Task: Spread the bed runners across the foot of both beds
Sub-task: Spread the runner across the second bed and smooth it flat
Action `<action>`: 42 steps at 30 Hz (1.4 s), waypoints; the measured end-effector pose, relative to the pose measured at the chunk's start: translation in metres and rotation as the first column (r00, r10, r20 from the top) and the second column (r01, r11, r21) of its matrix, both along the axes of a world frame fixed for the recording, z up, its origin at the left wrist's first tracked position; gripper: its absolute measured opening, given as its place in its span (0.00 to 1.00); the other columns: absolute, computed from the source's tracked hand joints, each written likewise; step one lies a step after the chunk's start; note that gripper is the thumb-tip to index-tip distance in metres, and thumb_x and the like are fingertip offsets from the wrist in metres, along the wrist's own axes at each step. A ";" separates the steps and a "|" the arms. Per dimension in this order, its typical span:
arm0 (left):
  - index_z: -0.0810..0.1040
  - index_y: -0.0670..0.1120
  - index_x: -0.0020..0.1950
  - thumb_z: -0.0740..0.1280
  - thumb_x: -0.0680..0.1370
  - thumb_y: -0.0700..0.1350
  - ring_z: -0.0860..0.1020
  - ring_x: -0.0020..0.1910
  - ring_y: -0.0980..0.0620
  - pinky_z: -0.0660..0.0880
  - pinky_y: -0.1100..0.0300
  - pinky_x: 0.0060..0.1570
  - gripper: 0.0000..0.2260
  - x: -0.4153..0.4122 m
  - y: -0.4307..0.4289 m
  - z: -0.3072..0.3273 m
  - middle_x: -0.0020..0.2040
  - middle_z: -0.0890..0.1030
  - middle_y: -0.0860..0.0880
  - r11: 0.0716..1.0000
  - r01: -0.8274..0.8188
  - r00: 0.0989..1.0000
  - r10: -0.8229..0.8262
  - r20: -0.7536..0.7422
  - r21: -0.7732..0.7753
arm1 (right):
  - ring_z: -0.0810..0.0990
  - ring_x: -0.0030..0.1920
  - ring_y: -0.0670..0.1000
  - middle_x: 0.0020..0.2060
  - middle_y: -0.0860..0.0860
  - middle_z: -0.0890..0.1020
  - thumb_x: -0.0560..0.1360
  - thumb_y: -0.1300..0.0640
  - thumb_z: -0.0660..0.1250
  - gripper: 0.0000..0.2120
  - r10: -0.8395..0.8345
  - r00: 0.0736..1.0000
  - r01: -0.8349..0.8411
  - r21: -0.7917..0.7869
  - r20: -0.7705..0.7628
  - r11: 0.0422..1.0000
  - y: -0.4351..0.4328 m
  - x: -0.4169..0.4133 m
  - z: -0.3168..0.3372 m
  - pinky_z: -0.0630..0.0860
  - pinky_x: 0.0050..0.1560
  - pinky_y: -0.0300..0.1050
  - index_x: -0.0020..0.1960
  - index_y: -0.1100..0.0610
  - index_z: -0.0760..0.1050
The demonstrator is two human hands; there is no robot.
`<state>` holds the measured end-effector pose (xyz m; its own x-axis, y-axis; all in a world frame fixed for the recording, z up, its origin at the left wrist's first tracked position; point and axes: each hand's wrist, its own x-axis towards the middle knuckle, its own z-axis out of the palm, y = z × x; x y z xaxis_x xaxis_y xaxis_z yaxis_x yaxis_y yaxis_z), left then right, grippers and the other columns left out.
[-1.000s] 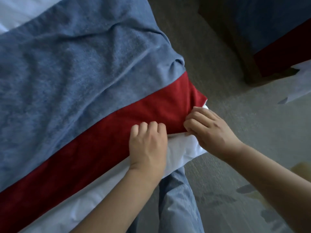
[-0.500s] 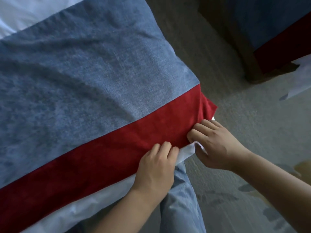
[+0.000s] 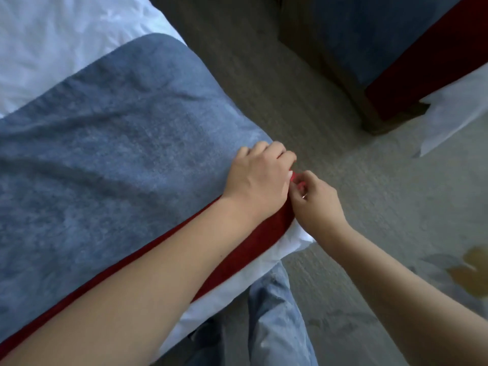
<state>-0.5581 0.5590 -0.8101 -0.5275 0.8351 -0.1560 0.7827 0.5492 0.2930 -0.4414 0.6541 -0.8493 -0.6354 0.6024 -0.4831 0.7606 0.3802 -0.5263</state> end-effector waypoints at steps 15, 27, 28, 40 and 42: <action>0.82 0.51 0.55 0.59 0.80 0.55 0.78 0.55 0.46 0.73 0.50 0.52 0.14 -0.028 0.061 -0.069 0.53 0.81 0.51 0.939 0.110 0.993 -0.117 -0.001 -0.325 | 0.80 0.51 0.51 0.50 0.52 0.81 0.67 0.69 0.63 0.23 -0.472 0.879 0.447 -0.224 -0.069 0.866 0.043 -0.038 -0.069 0.73 0.54 0.39 0.58 0.54 0.78; 0.83 0.49 0.49 0.51 0.83 0.57 0.79 0.51 0.44 0.70 0.49 0.52 0.23 -0.034 0.063 -0.085 0.48 0.84 0.49 0.898 0.156 0.983 -0.183 -0.026 -0.412 | 0.82 0.50 0.59 0.46 0.57 0.85 0.72 0.63 0.63 0.13 -0.227 0.969 0.236 -0.092 0.103 0.967 0.028 0.003 -0.080 0.76 0.53 0.50 0.50 0.57 0.85; 0.83 0.49 0.46 0.52 0.82 0.56 0.80 0.48 0.44 0.70 0.50 0.49 0.22 -0.036 0.062 -0.083 0.45 0.85 0.49 0.910 0.169 0.980 -0.196 -0.034 -0.378 | 0.82 0.51 0.57 0.47 0.54 0.86 0.73 0.61 0.64 0.13 -0.230 0.971 0.236 -0.100 0.066 0.967 0.028 -0.004 -0.077 0.76 0.55 0.48 0.52 0.55 0.85; 0.74 0.51 0.34 0.59 0.79 0.54 0.80 0.41 0.45 0.70 0.52 0.40 0.16 -0.227 -0.010 -0.037 0.35 0.80 0.52 0.996 0.020 0.989 -0.032 -0.144 -0.086 | 0.81 0.59 0.51 0.57 0.49 0.85 0.80 0.53 0.61 0.18 -0.041 0.981 -0.021 -0.313 -0.191 0.950 0.008 -0.170 -0.033 0.75 0.60 0.44 0.68 0.46 0.77; 0.85 0.53 0.49 0.62 0.77 0.55 0.81 0.57 0.49 0.73 0.49 0.56 0.13 -0.245 -0.036 -0.045 0.51 0.85 0.54 0.998 0.014 0.990 -0.022 -0.142 -0.055 | 0.79 0.63 0.50 0.63 0.47 0.82 0.81 0.52 0.59 0.19 0.034 0.965 -0.106 -0.267 -0.260 0.958 -0.011 -0.195 -0.034 0.72 0.65 0.44 0.70 0.47 0.75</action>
<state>-0.8027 0.5232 -0.8556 -0.5328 0.8370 -0.1251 0.8241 0.5467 0.1480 -0.6361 0.6427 -0.8837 -0.7927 0.4178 -0.4440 0.5676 0.2402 -0.7875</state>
